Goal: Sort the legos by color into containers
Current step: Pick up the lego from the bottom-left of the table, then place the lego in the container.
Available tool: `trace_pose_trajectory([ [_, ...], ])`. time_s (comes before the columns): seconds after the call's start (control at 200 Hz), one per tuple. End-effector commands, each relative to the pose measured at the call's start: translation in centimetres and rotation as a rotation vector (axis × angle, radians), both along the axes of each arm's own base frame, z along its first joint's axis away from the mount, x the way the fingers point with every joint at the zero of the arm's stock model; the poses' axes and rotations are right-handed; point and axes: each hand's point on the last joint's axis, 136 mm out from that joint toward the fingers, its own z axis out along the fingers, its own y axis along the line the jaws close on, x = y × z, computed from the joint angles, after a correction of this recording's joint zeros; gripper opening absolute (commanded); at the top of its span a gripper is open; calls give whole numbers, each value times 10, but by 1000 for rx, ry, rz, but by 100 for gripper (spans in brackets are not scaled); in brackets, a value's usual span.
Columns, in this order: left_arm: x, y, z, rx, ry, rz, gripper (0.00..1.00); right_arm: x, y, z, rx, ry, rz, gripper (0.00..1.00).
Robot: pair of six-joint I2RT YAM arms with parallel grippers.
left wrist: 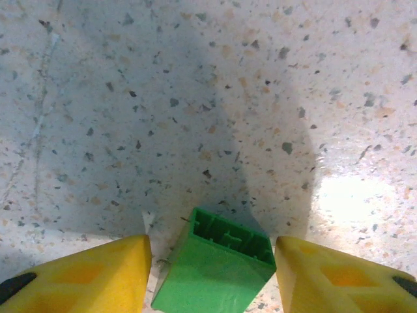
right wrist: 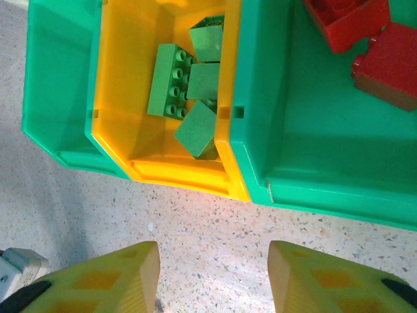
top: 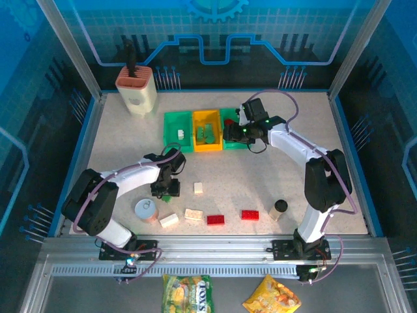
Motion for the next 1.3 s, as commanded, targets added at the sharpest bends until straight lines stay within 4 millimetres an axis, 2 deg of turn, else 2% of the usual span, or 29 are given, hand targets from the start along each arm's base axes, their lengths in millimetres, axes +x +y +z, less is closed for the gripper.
trace_pose_trajectory([
  [0.0,-6,-2,-6,-17,35,-14,52,-5,-4,13,19,-10,-9,48],
  [0.43,-3,0,0,-11,20,-7,41,-8,-7,16,12,-15,-14,48],
  [0.71,11,-7,14,-36,-30,6,38,-12,-14,20,-4,-20,-18,48],
  [0.92,32,-16,33,-65,-84,14,38,-15,-29,28,-16,-32,-35,48],
  [1.116,57,-28,53,-109,-136,14,37,-24,-53,34,-41,-43,-68,48],
  [1.296,92,-45,76,-157,-196,4,37,-32,-76,40,-56,-48,-106,48],
])
